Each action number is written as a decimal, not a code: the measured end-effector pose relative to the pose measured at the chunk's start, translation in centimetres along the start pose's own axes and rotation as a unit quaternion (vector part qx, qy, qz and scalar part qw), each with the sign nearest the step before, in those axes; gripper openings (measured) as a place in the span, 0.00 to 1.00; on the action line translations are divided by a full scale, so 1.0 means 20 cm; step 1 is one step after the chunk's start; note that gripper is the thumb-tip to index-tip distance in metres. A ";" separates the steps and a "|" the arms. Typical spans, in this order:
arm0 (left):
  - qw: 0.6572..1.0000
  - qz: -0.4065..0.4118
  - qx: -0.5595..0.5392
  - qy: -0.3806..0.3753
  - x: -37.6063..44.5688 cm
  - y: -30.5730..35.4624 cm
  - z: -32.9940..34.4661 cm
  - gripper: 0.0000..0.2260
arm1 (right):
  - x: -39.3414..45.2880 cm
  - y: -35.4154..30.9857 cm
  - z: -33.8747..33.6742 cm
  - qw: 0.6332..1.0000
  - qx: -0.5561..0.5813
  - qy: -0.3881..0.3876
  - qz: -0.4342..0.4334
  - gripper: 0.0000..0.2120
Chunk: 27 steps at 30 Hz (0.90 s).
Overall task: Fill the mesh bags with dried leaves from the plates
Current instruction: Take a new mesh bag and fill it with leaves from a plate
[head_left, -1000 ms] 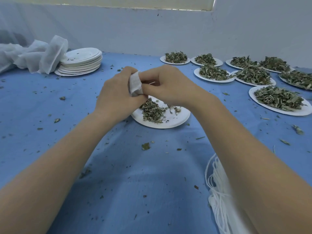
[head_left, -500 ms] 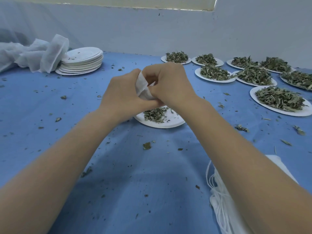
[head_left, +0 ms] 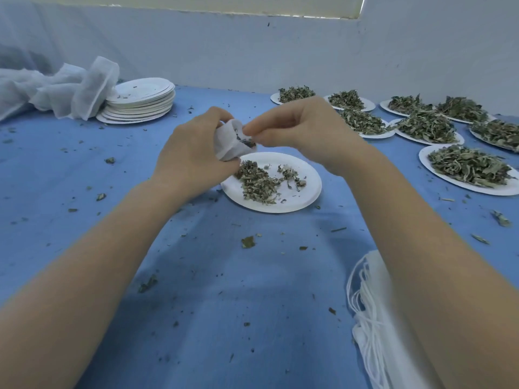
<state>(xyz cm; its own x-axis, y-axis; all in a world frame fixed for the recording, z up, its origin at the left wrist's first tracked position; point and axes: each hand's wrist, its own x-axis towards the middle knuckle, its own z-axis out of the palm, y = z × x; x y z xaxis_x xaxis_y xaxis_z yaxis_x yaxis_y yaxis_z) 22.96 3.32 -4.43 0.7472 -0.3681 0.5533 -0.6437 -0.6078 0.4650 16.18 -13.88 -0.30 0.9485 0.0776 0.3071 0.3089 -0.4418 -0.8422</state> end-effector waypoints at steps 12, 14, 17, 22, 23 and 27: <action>0.993 -0.095 -0.063 0.022 -0.04 -0.12 0.02 0.22 | 0.05 0.16 0.08 0.901 -0.416 -0.066 0.104 0.26; 0.992 -0.106 -0.069 0.020 -0.04 -0.13 0.02 0.23 | 0.06 0.17 0.09 0.917 -0.390 -0.017 0.084 0.28; 0.991 -0.109 -0.071 0.019 -0.05 -0.13 0.02 0.22 | 0.04 0.19 0.15 0.917 -0.392 -0.061 0.049 0.37; 0.991 -0.111 -0.069 0.017 -0.05 -0.15 0.03 0.18 | 0.04 0.18 0.14 0.890 -0.438 -0.100 0.082 0.37; 0.991 -0.111 -0.069 0.019 -0.05 -0.15 0.02 0.17 | 0.04 0.17 0.12 0.887 -0.446 -0.085 0.083 0.37; 0.992 -0.108 -0.069 0.023 -0.05 -0.16 0.02 0.16 | 0.05 0.17 0.09 0.907 -0.414 -0.037 0.063 0.38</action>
<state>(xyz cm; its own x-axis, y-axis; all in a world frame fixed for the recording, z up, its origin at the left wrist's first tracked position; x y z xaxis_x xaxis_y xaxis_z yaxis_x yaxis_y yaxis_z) 24.24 5.37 -6.74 0.8637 -0.2053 0.4604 -0.4885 -0.5661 0.6640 18.26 -13.82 -3.71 0.9842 0.0264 0.1750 0.0683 -0.9689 -0.2380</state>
